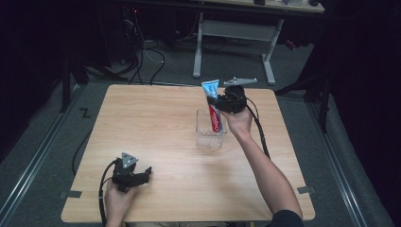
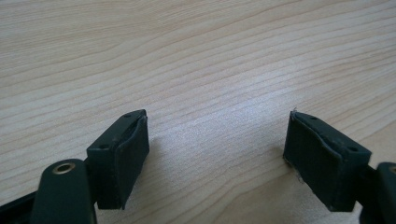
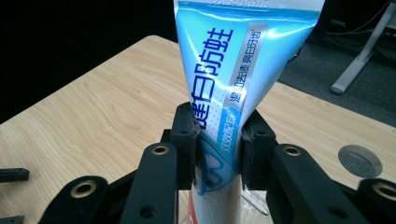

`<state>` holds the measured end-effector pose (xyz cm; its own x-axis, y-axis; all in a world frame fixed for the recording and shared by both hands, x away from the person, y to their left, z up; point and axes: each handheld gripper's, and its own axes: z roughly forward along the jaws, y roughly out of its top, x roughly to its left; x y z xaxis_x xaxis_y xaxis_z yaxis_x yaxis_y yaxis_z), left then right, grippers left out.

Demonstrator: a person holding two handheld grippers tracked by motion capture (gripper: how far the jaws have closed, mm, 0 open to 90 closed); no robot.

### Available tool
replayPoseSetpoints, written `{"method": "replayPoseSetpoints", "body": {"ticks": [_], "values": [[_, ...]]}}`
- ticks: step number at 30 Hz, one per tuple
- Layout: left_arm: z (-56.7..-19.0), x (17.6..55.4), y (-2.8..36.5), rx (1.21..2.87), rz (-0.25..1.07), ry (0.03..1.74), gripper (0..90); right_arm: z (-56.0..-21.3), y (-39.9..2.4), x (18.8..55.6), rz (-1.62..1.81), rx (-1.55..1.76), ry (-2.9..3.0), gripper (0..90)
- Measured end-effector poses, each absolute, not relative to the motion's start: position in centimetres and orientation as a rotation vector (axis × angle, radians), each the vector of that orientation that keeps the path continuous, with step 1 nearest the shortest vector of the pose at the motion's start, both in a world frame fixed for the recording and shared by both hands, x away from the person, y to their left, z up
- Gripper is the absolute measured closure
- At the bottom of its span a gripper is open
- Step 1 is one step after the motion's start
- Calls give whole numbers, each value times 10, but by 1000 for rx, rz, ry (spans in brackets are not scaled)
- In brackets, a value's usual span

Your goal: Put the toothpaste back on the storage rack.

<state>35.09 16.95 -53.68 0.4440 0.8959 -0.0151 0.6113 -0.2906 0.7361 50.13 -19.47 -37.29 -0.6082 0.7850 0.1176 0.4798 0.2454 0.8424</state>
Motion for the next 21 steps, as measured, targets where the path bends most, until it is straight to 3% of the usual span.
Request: {"method": "replayPoseSetpoints", "body": {"ticks": [21], "values": [[-537, 351, 169, 2014, 534, 1261, 225, -394, -200, 500, 1258, 1227, 2208, 707]]}}
